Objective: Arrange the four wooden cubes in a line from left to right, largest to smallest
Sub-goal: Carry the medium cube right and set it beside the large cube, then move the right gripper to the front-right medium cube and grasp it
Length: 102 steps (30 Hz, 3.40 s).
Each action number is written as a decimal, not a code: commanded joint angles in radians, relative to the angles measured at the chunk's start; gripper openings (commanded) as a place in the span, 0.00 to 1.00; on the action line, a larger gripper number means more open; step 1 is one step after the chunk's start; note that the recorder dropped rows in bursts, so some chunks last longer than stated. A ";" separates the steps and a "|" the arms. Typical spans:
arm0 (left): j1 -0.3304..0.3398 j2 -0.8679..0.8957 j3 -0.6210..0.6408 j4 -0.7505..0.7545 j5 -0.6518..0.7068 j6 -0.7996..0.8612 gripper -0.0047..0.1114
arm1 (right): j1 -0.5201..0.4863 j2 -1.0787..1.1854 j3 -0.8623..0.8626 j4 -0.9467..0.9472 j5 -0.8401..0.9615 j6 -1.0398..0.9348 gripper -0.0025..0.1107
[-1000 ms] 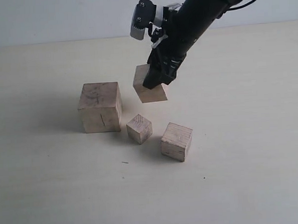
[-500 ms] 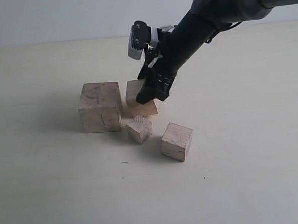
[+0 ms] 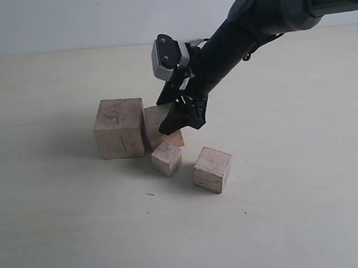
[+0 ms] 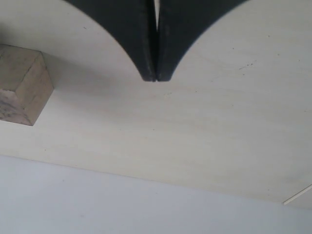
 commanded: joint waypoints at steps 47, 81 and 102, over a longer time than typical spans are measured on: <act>-0.006 -0.005 0.003 -0.001 -0.011 0.000 0.04 | -0.001 0.016 0.004 0.150 0.020 -0.010 0.79; -0.006 -0.005 0.003 -0.001 -0.011 0.000 0.04 | 0.000 -0.439 0.332 -0.396 -0.008 0.950 0.04; -0.006 -0.005 0.003 -0.001 -0.011 0.000 0.04 | 0.000 -0.427 0.463 -0.267 -0.134 0.716 0.87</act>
